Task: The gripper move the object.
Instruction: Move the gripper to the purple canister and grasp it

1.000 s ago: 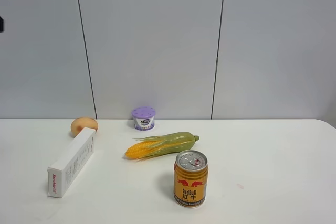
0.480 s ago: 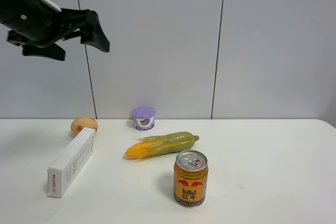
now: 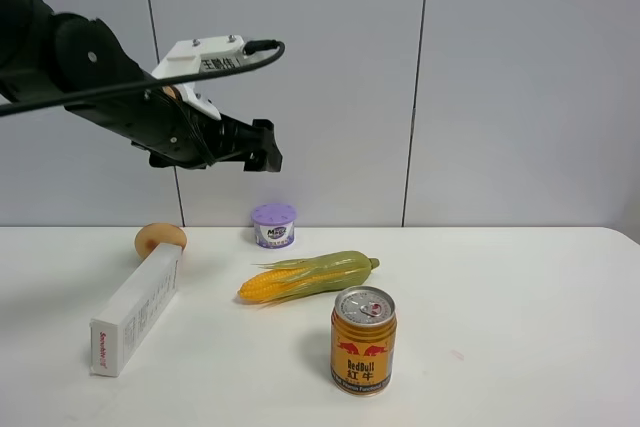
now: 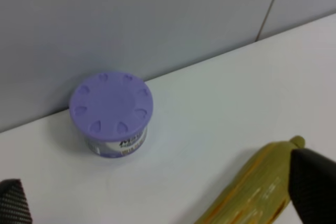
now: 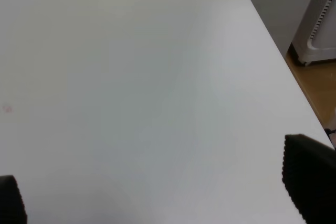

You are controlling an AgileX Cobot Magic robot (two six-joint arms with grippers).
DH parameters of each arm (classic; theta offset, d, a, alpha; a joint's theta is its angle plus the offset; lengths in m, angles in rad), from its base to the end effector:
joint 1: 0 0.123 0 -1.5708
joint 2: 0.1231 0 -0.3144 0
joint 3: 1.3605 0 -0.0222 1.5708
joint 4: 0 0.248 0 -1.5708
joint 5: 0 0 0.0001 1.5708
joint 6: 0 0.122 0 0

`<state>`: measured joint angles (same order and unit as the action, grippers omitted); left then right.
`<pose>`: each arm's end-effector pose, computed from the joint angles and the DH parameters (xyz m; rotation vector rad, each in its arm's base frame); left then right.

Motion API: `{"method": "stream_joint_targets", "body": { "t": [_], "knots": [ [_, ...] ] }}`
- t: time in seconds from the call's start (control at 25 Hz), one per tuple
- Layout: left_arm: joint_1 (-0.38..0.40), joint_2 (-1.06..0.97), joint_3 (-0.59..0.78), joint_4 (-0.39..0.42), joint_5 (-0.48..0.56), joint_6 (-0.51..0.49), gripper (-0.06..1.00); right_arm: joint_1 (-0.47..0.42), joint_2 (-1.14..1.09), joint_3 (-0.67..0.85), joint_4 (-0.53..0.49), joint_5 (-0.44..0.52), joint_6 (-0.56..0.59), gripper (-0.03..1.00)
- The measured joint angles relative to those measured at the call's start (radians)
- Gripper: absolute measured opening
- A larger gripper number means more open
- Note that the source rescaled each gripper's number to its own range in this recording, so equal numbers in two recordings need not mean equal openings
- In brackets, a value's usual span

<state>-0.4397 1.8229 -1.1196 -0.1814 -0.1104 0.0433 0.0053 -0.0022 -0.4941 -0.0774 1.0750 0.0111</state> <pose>0.3965 -0.1838 0.2310 0.3038 2.0730 -0.3305 -0.0100 -0.0084 0.2587 0.0101 2.0608 -0.0828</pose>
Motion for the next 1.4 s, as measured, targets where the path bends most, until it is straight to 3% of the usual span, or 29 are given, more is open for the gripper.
{"method": "stream_joint_targets", "body": {
  "t": [0.28, 0.52, 0.84, 1.4],
  "knots": [
    [-0.001, 0.104, 0.000, 0.003, -0.174, -0.111, 1.00, 0.000, 0.000, 0.000, 0.000, 0.000, 0.000, 1.00],
    [-0.001, 0.180, -0.015, 0.007, -0.270, -0.133, 1.00, 0.000, 0.000, 0.000, 0.000, 0.000, 0.000, 1.00],
    [-0.002, 0.309, -0.147, 0.054, -0.275, -0.147, 1.00, 0.000, 0.000, 0.000, 0.000, 0.000, 0.000, 1.00],
    [-0.026, 0.441, -0.201, 0.091, -0.342, -0.165, 1.00, 0.000, 0.000, 0.000, 0.000, 0.000, 0.000, 1.00]
  ]
}}
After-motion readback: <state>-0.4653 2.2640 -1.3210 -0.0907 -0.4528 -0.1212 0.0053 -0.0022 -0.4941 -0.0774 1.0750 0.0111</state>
